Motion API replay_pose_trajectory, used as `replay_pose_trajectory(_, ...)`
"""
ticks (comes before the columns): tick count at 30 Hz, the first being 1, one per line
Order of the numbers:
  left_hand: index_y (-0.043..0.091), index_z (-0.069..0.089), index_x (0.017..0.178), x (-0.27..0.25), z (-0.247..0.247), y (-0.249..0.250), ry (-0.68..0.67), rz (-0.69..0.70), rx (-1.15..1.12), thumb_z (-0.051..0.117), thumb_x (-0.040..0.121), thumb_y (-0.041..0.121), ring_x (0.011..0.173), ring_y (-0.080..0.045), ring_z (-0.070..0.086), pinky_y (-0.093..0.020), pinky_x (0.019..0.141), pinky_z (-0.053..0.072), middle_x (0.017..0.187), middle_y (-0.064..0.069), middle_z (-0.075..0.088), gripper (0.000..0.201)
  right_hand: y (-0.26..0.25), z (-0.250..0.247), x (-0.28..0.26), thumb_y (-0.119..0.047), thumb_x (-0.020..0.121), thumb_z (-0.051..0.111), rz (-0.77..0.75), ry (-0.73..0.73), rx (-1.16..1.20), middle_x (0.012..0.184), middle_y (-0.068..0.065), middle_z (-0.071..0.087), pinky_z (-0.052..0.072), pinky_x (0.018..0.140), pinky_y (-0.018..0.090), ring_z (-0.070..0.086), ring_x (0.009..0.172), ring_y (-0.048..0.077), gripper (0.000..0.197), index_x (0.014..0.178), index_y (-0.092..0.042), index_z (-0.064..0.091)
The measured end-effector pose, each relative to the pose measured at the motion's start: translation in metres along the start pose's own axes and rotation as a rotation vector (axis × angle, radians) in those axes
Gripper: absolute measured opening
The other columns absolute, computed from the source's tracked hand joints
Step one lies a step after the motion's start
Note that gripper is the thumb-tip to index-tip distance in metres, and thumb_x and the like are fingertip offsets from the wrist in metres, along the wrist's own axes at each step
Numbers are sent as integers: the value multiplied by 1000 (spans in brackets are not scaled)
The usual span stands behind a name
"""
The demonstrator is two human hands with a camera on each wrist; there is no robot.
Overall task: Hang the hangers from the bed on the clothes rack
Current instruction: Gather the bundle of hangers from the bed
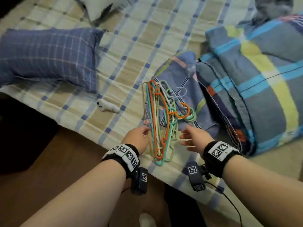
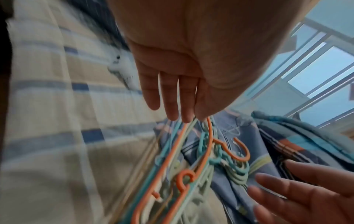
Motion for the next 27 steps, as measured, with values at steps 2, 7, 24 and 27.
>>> replay_pose_trajectory(2,24,58,141,23,24,10,-36,-20,-18,54,95,15,118,-26,64,-37,103,50,134,-4,68,47,8,-7,21,-35,101,49,22,48,42,90,3,62,38,61,28,58,67,17,21,93,-19,59)
replay_pose_trajectory(7,21,50,143,63,69,33,-109,-45,-38,50,95,16,119,-34,62,-39,97,51,139,-10,63,49,27,-9,59,-33,102,49,26,55,4,97,5,62,47,71,36,59,84,23,20,92,-19,61)
replay_pose_trajectory(24,19,74,100,48,64,33,-192,-127,-374,84,58,32,90,-23,72,-36,86,58,97,-2,78,45,-25,31,27,-16,105,53,-195,-159,-265,73,4,62,44,46,17,60,47,3,21,86,-18,62)
replay_pose_trajectory(27,19,76,106,26,38,36,-216,-63,-463,83,64,17,97,-22,73,-43,95,57,102,-4,79,43,-46,47,0,4,98,56,-278,-213,-368,66,3,61,40,39,10,56,38,-5,24,83,-13,61)
Point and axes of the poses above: each hand's wrist, its own x-axis towards the middle knuckle, its own z-axis out of the palm, y = z × x, the point moved 6 cm from there along x, towards the middle knuckle
